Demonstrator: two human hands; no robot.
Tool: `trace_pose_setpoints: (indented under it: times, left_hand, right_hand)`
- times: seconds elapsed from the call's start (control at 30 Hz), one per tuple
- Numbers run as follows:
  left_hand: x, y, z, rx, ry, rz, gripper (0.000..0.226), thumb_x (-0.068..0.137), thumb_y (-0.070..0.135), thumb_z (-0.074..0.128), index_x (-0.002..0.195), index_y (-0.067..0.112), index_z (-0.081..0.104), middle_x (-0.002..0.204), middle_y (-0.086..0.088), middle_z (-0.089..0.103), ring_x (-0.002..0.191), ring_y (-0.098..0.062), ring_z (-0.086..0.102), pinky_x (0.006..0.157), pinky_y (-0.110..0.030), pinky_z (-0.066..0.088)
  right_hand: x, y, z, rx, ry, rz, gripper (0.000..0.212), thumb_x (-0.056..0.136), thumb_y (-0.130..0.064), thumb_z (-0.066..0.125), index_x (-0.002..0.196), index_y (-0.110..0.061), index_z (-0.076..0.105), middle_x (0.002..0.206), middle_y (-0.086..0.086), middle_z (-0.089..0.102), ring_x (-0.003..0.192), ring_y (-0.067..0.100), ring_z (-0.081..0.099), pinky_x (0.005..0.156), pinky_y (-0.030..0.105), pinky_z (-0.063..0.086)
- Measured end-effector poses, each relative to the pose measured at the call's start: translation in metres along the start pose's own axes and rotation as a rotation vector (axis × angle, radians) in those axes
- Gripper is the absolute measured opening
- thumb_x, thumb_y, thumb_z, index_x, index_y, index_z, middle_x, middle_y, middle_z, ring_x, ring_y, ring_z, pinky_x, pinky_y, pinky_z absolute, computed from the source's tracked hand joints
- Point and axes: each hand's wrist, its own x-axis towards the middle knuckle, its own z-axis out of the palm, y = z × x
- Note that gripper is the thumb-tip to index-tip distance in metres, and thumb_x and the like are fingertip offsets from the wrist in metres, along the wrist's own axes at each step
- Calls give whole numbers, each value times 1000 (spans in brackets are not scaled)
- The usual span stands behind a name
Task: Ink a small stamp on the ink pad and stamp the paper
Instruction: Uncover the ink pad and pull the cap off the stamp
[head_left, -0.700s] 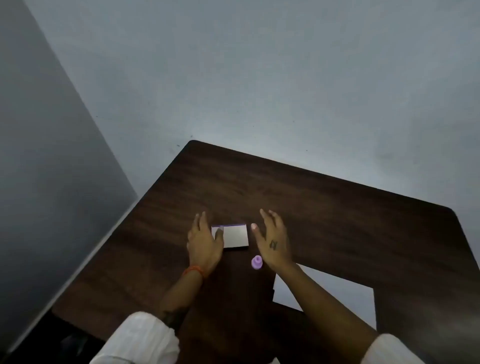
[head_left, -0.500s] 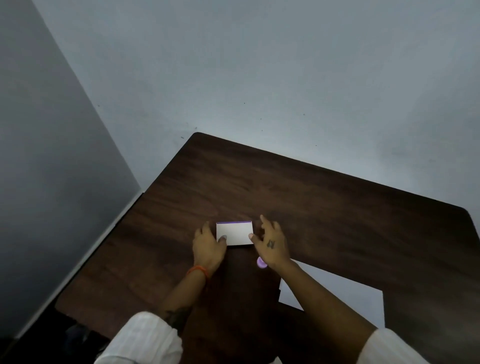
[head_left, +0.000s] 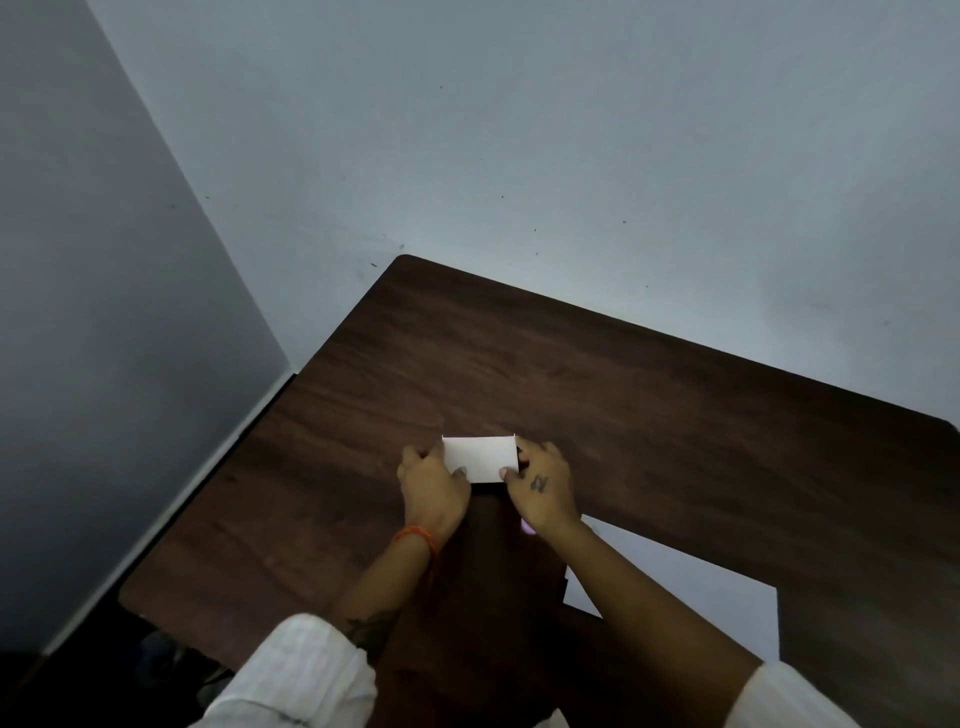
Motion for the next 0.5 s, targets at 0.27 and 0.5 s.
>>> trace_pose_setpoints:
  times: [0.27, 0.5]
  left_hand:
    - [-14, -10, -18, -87, 148, 44, 55, 89, 18, 59, 139, 6, 39, 138, -16, 39, 126, -32, 43, 108, -37, 36]
    - [-40, -48, -17, -165, 215, -51, 56, 86, 21, 64, 136, 7, 43, 137, -16, 41, 124, -33, 46, 106, -43, 41]
  right_hand:
    - [-12, -21, 2, 81, 51, -56, 53, 86, -17, 62, 135, -18, 41, 131, 9, 48, 115, 25, 53, 99, 42, 50]
    - [-39, -20, 30, 62, -33, -146, 55, 85, -14, 63, 135, -15, 40, 131, 9, 50, 112, 24, 57, 100, 39, 49]
